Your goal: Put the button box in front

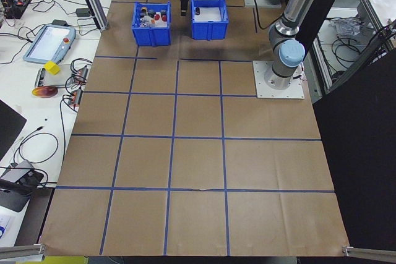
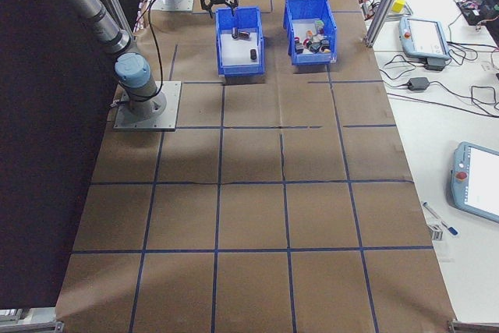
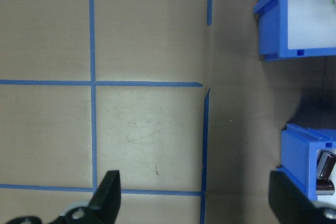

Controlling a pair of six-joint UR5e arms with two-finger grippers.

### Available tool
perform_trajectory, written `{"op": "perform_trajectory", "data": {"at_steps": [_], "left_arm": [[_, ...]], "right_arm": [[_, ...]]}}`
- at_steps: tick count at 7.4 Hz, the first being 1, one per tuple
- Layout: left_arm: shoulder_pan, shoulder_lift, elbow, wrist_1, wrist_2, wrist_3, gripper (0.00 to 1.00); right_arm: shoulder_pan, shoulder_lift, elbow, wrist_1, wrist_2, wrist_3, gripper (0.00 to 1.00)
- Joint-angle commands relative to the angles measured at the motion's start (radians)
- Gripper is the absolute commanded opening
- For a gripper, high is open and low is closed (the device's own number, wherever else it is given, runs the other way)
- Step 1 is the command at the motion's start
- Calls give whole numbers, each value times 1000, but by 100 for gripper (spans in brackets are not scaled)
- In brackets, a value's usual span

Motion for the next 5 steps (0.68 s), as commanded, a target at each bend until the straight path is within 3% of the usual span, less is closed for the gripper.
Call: {"op": "perform_trajectory", "data": {"at_steps": [1,3,4,5], "left_arm": [[0,0,-1,0,0,0,99],[0,-2,-2,-9,1,0,99],[2,-2,-2,-6,0,0,99],[0,-2,-2,-6,0,0,99]], "right_arm": [[-219,-30,-75,65,6,41,100],[-410,-29,-122,72,34,152,100],[-461,-26,-141,70,72,308,100],[-473,-13,-155,75,74,475,100]]}}
